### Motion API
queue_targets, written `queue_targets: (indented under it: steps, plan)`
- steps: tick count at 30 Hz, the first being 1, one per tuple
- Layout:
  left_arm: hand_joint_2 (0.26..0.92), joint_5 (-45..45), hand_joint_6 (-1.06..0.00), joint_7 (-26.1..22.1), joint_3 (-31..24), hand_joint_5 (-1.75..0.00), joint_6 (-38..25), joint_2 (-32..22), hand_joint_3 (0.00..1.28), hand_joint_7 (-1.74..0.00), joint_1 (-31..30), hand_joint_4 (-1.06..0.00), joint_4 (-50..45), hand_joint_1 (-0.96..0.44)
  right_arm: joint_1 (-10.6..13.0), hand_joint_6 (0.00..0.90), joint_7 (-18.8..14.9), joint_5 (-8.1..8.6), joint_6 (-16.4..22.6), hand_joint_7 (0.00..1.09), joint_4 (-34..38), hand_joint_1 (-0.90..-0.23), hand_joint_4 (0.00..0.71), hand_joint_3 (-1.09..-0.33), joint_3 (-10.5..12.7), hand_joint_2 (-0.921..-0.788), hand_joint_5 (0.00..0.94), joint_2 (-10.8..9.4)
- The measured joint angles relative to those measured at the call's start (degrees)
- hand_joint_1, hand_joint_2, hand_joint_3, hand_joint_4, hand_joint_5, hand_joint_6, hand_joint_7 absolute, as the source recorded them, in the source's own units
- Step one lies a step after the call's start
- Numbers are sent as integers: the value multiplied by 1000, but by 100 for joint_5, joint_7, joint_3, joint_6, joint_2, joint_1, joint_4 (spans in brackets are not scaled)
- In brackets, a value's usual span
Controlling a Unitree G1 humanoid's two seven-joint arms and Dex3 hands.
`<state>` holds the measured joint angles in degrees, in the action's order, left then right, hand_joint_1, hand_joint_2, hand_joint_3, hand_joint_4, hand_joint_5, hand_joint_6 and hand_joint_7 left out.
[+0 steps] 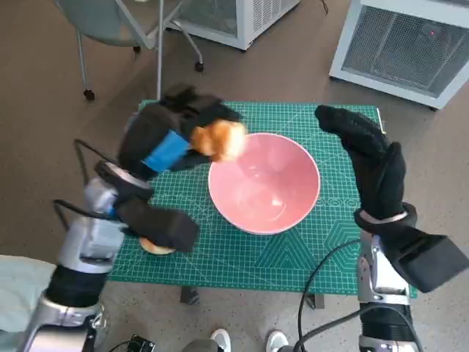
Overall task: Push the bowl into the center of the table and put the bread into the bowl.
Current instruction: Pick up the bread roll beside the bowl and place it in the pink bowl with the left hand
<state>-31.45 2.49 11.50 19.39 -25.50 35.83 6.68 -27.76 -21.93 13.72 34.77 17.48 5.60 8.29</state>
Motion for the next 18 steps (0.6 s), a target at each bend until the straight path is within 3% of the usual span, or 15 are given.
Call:
queue_targets:
  steps: [18]
  plan:
    - [920,-216,-635,-599,730,-1124,356,359,48,-1156,248,-725,740,1,137,-1,10,-14,15,475,-93,-727,127,-768,28,-921,0,14]
